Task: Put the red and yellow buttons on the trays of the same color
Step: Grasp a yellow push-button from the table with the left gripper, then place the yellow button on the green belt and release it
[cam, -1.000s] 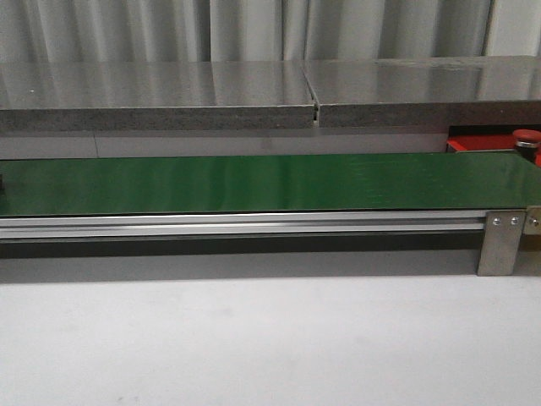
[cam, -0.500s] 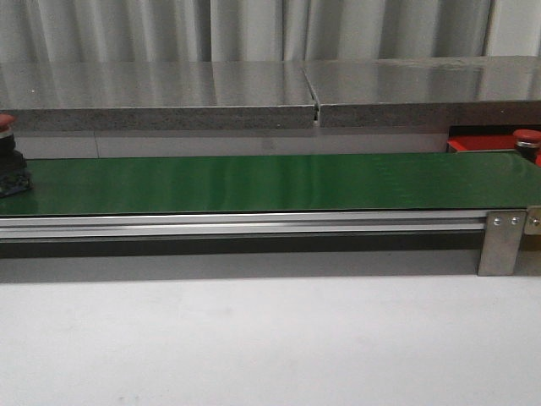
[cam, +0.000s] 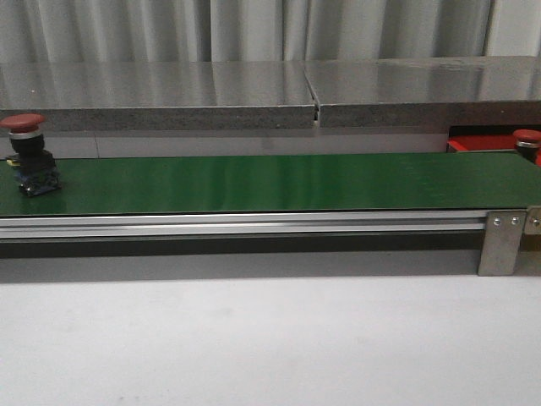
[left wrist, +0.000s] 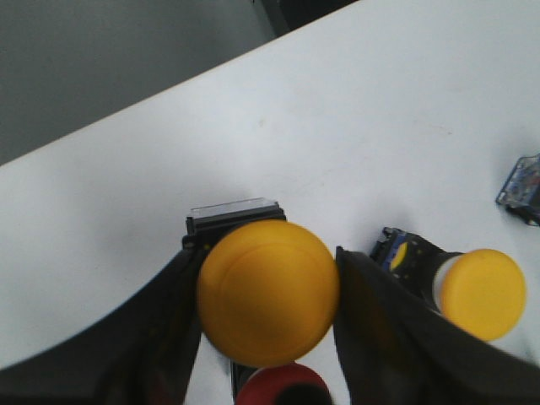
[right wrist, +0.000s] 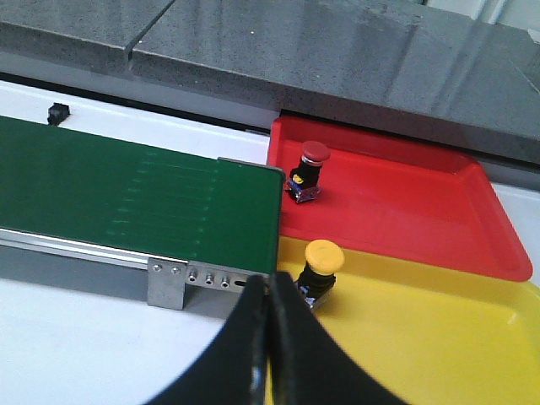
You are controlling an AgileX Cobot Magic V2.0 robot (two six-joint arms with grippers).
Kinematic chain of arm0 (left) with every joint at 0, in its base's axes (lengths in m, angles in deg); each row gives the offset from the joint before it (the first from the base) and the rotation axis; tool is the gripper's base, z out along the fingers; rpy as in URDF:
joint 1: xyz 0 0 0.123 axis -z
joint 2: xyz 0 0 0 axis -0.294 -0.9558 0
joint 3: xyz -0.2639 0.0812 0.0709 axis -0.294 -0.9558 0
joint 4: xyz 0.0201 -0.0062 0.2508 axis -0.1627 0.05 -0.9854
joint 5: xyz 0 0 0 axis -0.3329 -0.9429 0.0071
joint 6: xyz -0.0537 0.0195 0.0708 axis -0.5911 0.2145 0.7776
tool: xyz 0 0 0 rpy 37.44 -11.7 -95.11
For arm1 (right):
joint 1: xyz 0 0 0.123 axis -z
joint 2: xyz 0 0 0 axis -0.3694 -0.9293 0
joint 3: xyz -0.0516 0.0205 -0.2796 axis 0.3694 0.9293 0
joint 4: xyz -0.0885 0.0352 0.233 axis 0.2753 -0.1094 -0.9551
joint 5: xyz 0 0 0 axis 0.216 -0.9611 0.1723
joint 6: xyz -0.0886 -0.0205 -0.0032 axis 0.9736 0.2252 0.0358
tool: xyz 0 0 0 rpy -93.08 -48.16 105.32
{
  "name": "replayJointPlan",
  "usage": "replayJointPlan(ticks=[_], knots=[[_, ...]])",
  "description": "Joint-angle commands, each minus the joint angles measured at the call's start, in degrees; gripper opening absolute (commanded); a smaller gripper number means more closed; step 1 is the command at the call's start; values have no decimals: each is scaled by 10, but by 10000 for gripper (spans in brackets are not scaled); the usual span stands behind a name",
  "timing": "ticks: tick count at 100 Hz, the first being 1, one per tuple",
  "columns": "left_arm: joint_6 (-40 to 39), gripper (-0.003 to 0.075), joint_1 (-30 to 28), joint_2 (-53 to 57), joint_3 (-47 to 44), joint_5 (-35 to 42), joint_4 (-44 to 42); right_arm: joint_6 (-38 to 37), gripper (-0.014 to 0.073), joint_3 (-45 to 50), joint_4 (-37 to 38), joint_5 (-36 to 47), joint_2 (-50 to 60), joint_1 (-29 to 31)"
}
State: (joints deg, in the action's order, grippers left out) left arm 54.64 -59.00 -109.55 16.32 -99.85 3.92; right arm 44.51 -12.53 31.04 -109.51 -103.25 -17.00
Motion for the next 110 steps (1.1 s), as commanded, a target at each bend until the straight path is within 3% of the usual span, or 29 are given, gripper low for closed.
replayJointPlan(ticks=[1,27,54,82,110], knots=[[16,314,0,64,18,10,6,4,-68,-15,0,40,-4,0],[82,314,27,139,15,-49,6,4,-68,-15,0,40,-4,0],[115,314,69,191,-30,-56,32,4,-68,-15,0,40,-4,0],[136,314,160,190,-47,-66,28,4,-68,-15,0,40,-4,0],[137,314,208,158,-53,-64,22,4,-68,-15,0,40,-4,0]])
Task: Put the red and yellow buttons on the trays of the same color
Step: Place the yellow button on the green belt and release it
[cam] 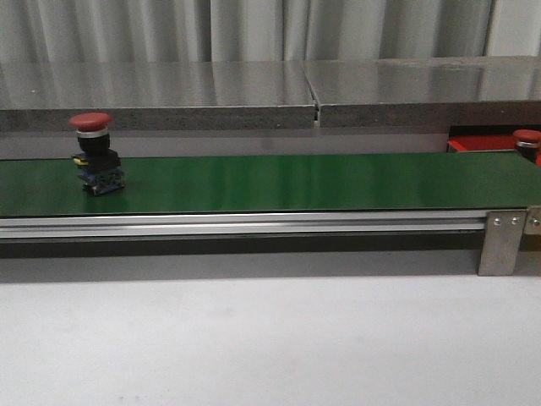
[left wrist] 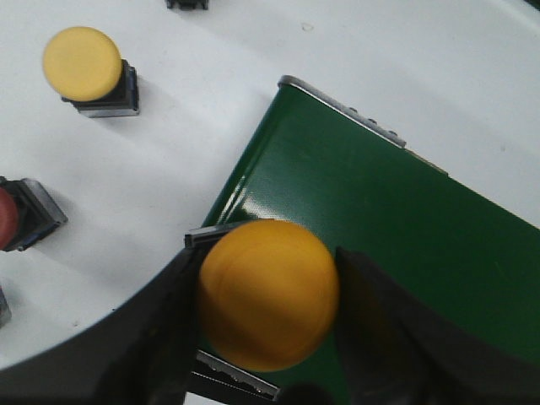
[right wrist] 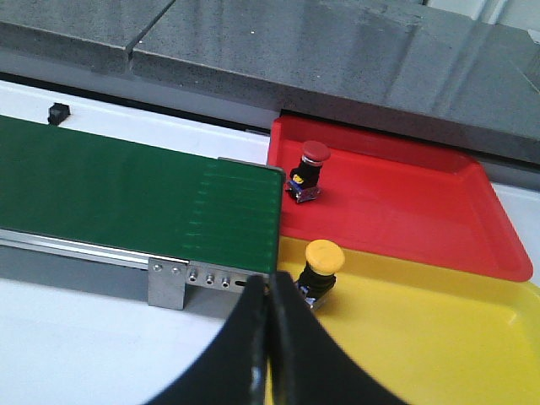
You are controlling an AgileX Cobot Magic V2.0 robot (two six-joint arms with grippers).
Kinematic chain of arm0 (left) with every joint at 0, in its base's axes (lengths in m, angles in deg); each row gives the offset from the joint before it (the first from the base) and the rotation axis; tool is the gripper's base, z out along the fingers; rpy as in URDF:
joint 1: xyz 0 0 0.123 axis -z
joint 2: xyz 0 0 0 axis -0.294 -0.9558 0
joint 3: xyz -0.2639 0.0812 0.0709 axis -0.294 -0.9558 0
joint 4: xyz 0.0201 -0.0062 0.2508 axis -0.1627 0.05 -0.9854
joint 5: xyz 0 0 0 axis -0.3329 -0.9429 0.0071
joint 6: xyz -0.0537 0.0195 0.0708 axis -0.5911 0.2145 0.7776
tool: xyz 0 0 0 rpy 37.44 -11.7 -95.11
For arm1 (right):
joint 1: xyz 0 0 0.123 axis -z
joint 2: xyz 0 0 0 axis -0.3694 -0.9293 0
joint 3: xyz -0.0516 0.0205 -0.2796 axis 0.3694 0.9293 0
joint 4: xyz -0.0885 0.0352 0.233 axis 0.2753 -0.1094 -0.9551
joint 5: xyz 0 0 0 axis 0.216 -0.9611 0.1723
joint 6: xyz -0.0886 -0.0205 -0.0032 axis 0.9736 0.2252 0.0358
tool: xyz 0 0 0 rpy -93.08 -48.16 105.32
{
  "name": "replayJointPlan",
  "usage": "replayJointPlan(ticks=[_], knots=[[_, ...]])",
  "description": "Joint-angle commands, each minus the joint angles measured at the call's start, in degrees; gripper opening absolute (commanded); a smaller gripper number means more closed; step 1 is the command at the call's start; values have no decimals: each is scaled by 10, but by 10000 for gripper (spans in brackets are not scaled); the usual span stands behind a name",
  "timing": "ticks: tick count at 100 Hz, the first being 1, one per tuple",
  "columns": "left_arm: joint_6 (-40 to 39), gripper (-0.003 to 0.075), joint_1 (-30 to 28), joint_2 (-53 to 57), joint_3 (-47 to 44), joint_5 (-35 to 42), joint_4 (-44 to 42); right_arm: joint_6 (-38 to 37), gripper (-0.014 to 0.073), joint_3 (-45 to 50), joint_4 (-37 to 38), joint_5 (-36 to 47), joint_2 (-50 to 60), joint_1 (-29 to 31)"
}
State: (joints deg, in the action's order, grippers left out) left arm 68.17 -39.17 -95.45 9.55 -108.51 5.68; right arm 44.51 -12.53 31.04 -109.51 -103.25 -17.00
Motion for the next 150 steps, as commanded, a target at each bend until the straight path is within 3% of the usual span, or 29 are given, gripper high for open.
replayJointPlan(ticks=[1,33,55,82,87,94,109,150], knots=[[2,314,11,16,15,21,4,4,-68,-15,0,40,-4,0],[2,331,20,-10,15,8,12,4,-68,-15,0,40,-4,0],[13,539,20,-10,16,8,12,4,-68,-15,0,40,-4,0],[61,530,28,26,24,40,27,4,-68,-15,0,40,-4,0],[78,502,36,42,24,44,29,4,-68,-15,0,40,-4,0],[105,398,54,63,24,50,29,4,-68,-15,0,40,-4,0],[145,-22,104,108,6,71,26,4,-68,-15,0,40,-4,0],[177,-19,213,260,-142,170,22,4,-68,-15,0,40,-4,0]])
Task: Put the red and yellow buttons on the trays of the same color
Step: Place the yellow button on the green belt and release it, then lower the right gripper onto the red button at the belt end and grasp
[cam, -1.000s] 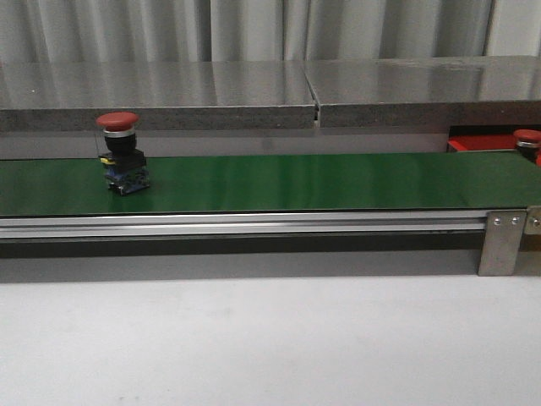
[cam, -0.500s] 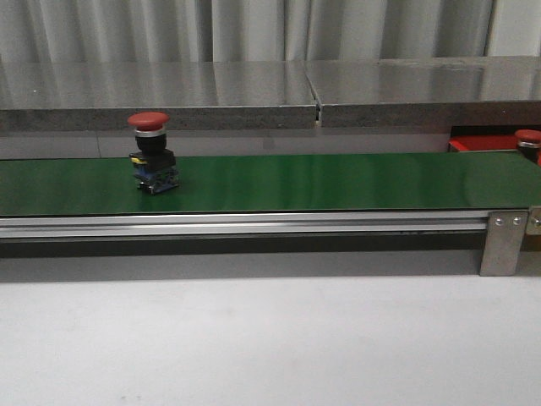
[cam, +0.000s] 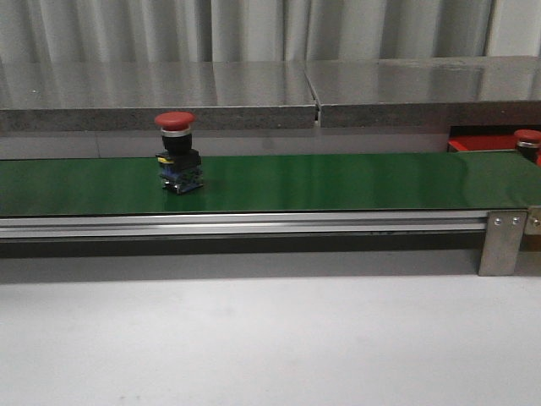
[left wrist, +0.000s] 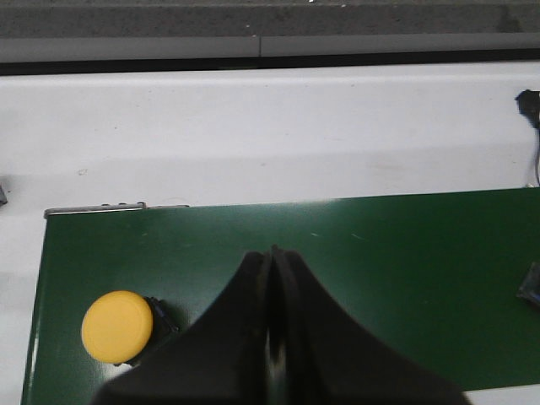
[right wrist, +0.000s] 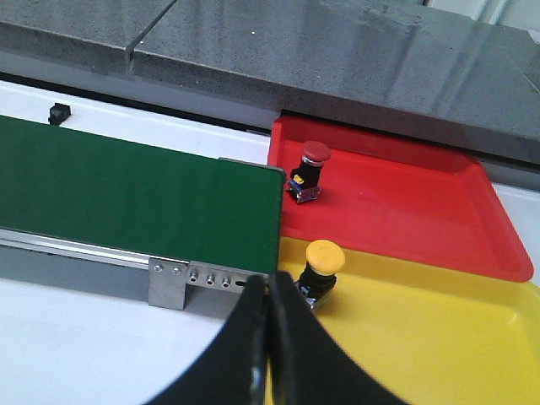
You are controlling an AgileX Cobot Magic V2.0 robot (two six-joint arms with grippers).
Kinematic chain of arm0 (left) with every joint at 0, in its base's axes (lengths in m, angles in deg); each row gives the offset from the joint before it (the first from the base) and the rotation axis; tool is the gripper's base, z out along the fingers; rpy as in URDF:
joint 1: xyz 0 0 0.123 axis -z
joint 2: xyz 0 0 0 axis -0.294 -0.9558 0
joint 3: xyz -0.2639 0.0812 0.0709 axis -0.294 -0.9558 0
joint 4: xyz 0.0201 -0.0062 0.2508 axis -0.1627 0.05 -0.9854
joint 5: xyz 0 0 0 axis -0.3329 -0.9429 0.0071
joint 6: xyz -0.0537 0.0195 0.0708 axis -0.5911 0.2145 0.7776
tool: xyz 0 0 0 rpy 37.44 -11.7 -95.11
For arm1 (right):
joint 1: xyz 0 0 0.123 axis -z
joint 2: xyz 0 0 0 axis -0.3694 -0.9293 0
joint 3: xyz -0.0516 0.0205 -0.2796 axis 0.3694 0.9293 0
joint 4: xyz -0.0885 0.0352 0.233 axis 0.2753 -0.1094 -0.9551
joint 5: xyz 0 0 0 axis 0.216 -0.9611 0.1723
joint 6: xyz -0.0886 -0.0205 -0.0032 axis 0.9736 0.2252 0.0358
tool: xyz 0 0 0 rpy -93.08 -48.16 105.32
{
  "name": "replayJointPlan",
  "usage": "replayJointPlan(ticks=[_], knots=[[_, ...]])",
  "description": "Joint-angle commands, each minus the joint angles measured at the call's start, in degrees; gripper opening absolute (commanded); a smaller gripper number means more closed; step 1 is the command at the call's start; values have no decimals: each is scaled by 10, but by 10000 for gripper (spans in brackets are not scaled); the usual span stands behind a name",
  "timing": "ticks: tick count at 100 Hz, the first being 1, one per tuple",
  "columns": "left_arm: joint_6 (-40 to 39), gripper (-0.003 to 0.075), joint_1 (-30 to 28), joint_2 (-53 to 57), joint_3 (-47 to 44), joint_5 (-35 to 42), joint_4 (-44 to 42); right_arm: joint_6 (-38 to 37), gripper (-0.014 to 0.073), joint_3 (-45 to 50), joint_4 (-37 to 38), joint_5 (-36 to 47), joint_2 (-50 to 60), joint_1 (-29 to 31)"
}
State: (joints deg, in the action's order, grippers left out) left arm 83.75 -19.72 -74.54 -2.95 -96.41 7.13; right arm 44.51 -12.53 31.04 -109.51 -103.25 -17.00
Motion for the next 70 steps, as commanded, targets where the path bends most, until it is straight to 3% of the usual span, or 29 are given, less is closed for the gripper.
replayJointPlan(ticks=[1,33,70], knots=[[24,-19,21,53,-20,51,7,4,-68,-15,0,40,-4,0],[34,-19,67,177,-154,102,12,4,-68,-15,0,40,-4,0],[34,-19,70,367,-313,132,38,4,-68,-15,0,40,-4,0]])
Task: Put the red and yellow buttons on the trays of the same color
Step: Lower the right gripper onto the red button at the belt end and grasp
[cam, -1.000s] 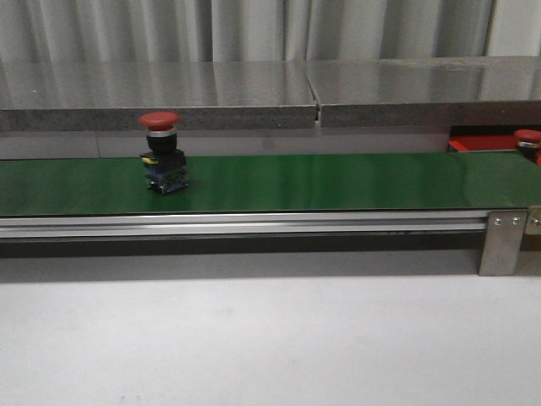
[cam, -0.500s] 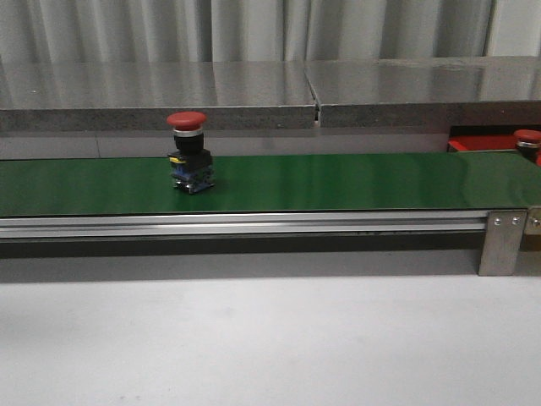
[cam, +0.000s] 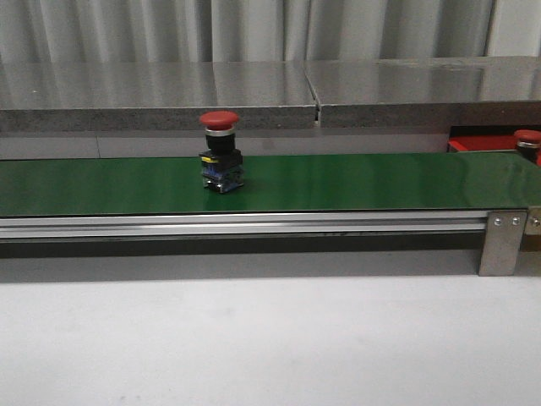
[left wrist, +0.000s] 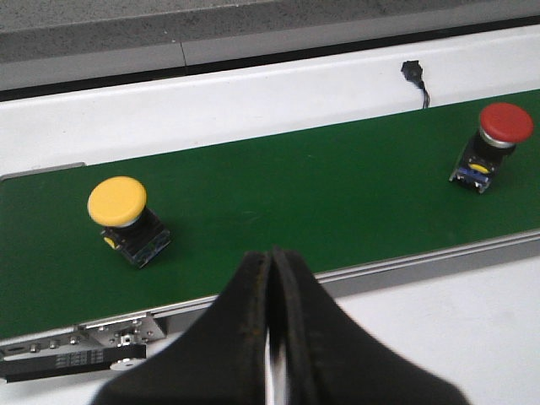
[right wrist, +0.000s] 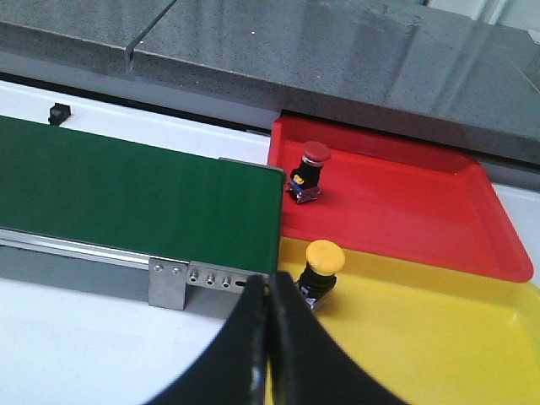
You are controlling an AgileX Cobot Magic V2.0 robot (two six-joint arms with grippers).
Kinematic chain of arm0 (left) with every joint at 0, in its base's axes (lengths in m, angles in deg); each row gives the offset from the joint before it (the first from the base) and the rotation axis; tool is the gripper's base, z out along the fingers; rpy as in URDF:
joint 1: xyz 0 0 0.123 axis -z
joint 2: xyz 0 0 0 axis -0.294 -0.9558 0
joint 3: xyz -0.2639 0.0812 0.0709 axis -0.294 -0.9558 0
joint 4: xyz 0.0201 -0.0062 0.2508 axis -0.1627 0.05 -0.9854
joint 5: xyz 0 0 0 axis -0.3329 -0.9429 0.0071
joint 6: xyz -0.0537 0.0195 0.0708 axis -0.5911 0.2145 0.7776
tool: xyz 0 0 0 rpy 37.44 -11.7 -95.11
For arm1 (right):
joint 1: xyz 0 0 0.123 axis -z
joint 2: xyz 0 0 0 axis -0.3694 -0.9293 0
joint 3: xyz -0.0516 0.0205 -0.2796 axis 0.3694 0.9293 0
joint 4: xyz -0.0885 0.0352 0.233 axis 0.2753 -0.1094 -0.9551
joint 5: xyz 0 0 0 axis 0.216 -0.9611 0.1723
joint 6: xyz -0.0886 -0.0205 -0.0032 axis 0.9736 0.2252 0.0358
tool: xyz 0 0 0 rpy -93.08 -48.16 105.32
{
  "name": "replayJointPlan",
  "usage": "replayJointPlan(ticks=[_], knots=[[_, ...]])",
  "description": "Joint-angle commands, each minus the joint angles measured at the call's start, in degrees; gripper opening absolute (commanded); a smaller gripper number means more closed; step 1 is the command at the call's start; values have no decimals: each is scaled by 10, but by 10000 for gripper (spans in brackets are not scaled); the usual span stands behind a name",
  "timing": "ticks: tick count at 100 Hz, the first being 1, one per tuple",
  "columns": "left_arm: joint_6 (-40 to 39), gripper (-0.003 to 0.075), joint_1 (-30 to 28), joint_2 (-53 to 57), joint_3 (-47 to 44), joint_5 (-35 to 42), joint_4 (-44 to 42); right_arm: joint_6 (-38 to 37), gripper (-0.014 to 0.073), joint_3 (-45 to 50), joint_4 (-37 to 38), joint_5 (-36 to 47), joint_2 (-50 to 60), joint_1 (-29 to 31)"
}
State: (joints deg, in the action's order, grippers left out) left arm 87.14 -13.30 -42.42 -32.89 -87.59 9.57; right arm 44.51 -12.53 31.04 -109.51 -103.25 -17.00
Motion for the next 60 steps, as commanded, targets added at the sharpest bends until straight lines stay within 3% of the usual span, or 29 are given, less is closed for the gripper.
replayJointPlan(ticks=[1,30,60], knots=[[0,-19,6,50,-16,44,14,4,-68,-15,0,40,-4,0],[0,-19,6,185,-105,47,27,4,-68,-15,-1,40,-4,0],[0,-19,6,220,-129,47,27,4,-68,-48,-1,20,-38,-14]])
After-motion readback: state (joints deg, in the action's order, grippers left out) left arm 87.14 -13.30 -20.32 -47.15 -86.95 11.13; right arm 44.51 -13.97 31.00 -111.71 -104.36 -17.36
